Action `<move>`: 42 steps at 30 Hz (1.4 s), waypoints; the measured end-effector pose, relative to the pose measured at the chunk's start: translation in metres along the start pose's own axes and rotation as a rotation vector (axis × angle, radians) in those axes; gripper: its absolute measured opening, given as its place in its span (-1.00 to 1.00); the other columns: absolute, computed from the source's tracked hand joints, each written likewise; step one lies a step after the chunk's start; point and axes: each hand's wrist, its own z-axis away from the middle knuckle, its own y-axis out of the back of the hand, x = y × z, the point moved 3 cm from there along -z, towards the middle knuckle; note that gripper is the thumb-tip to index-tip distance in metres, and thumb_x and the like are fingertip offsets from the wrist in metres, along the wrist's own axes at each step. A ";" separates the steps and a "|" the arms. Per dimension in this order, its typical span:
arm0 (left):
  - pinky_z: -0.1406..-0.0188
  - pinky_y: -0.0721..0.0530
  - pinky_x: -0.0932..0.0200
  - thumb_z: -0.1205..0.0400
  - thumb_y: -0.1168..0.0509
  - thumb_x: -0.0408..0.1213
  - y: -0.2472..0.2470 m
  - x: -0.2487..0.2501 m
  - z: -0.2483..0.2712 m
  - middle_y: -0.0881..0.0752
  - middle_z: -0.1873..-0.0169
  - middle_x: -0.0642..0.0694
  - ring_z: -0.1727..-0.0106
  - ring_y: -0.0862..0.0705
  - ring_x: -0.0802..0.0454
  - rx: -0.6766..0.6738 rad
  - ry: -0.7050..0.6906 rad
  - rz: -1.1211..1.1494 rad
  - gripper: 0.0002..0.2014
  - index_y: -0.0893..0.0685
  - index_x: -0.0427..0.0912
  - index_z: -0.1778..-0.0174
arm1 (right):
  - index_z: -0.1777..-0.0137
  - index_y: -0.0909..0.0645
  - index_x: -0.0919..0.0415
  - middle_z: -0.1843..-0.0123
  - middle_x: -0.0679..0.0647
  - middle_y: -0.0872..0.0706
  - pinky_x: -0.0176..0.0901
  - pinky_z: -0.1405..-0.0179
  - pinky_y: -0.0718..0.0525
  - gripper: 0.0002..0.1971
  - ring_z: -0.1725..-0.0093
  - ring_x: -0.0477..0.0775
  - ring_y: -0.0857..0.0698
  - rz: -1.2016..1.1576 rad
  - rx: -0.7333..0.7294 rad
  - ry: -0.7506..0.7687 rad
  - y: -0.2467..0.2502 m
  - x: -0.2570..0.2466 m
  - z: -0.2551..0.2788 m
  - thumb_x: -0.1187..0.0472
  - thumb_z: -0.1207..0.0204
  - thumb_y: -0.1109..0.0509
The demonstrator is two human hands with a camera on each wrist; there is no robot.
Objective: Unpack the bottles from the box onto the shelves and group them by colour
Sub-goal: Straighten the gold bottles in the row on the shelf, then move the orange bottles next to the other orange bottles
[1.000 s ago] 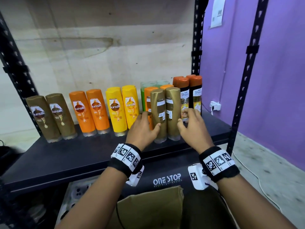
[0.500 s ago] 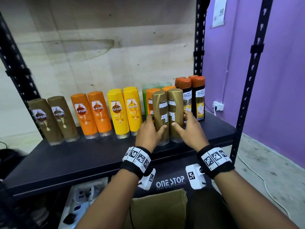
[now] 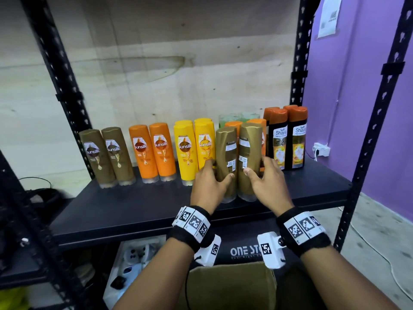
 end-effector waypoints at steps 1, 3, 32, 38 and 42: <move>0.00 -0.78 -0.12 -0.55 -0.53 0.01 0.006 -0.003 0.000 -0.79 -0.06 -0.08 -0.02 -0.79 -0.10 0.007 0.007 -0.002 -0.50 -0.56 -0.08 -0.31 | -0.44 -0.52 0.10 -0.27 -0.08 -0.53 -0.11 -0.18 -0.54 -0.58 -0.27 0.03 -0.60 -0.012 -0.007 0.013 -0.004 -0.004 0.002 0.01 -0.65 -0.44; 0.00 -0.78 -0.12 -0.55 -0.53 0.01 0.017 -0.011 0.002 -0.79 -0.04 -0.06 -0.01 -0.78 -0.07 0.028 0.024 -0.011 -0.52 -0.56 -0.06 -0.30 | -0.41 -0.53 0.10 -0.33 -0.03 -0.57 -0.02 -0.25 -0.61 -0.61 -0.30 0.06 -0.61 -0.033 -0.034 0.037 -0.014 -0.011 0.005 0.01 -0.65 -0.44; -0.28 -0.59 -0.07 -0.67 -0.43 -0.06 0.053 -0.069 -0.026 -0.66 -0.35 -0.21 -0.35 -0.63 -0.24 0.040 0.195 -0.085 -0.49 -0.42 -0.11 -0.46 | -0.40 -0.46 0.20 -0.35 0.17 -0.63 0.09 -0.23 -0.63 -0.61 -0.33 0.23 -0.63 0.136 -0.203 -0.040 -0.094 -0.053 -0.016 -0.01 -0.71 -0.37; -0.16 -0.55 0.05 -0.67 -0.43 -0.10 0.051 -0.069 -0.029 -0.67 -0.31 -0.22 -0.33 -0.64 -0.22 0.044 0.205 -0.096 -0.51 -0.42 -0.13 -0.44 | -0.41 -0.46 0.21 -0.32 0.21 -0.66 0.02 -0.13 -0.62 -0.60 -0.29 0.25 -0.67 0.146 -0.207 -0.063 -0.097 -0.054 -0.019 0.00 -0.71 -0.38; -0.36 -0.63 -0.12 -0.67 -0.44 -0.17 0.052 -0.066 -0.024 -0.67 -0.35 -0.22 -0.36 -0.65 -0.22 0.023 0.216 -0.096 -0.48 -0.43 -0.12 -0.51 | -0.42 -0.46 0.20 -0.31 0.20 -0.68 -0.01 -0.10 -0.62 -0.61 -0.27 0.25 -0.69 0.168 -0.227 -0.049 -0.095 -0.050 -0.017 0.03 -0.71 -0.37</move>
